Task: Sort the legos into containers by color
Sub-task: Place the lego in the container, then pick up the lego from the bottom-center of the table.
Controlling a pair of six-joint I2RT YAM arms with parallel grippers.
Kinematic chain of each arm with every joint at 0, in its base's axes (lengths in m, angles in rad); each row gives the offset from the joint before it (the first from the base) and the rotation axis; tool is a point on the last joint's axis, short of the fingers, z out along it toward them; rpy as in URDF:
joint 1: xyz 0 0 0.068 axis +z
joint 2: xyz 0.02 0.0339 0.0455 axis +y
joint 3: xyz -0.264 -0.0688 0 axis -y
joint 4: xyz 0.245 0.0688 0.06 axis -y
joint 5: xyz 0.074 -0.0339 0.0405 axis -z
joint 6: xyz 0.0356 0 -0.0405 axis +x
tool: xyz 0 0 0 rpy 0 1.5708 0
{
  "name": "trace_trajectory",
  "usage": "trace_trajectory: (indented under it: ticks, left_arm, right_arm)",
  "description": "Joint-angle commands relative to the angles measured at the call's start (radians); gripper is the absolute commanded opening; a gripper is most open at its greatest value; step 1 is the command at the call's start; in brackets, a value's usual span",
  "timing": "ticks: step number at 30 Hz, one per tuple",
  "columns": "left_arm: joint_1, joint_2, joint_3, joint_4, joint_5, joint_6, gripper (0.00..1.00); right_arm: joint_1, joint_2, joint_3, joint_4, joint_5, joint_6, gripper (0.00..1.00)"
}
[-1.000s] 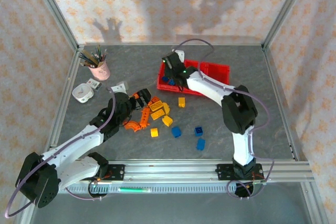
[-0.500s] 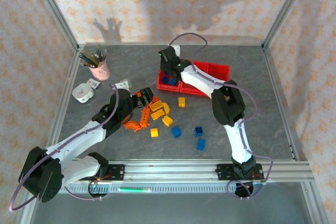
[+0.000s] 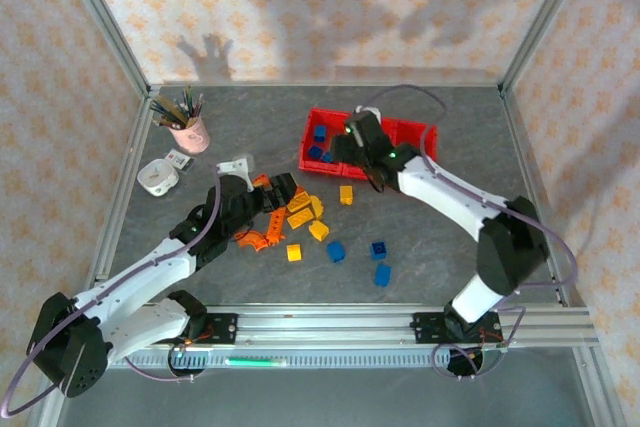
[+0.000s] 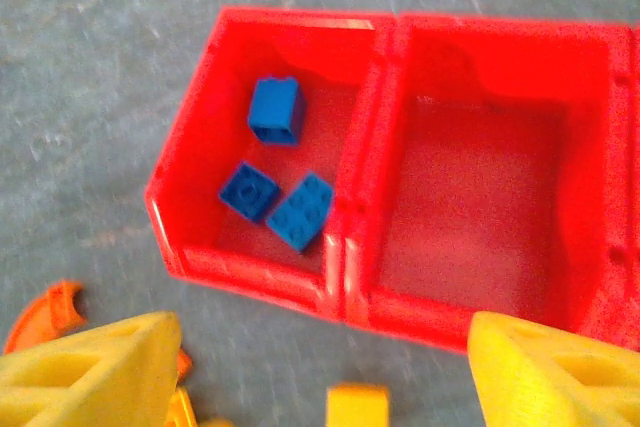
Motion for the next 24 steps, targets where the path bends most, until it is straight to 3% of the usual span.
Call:
trace_trajectory:
  ticks: [1,11,15,24]
  left_arm:
    - [-0.049,-0.023,-0.019,-0.038,-0.002,-0.028,0.99]
    - [-0.210,-0.053,-0.106,0.024,-0.080,-0.129,0.99]
    - [-0.227,-0.066,-0.146,0.059,-0.081,-0.172,0.99]
    - [-0.259,-0.032,-0.163,0.095,-0.087,-0.198,0.99]
  right_arm:
    - [0.003,-0.087,-0.102,-0.058,-0.021,0.058,0.77]
    - [0.046,-0.270,-0.390,-0.144,-0.008,0.180,0.84]
    - [0.072,-0.298,-0.464,-0.193,0.006,0.239,0.86]
    - [0.139,-0.325,-0.619,-0.118,-0.065,0.354,0.85]
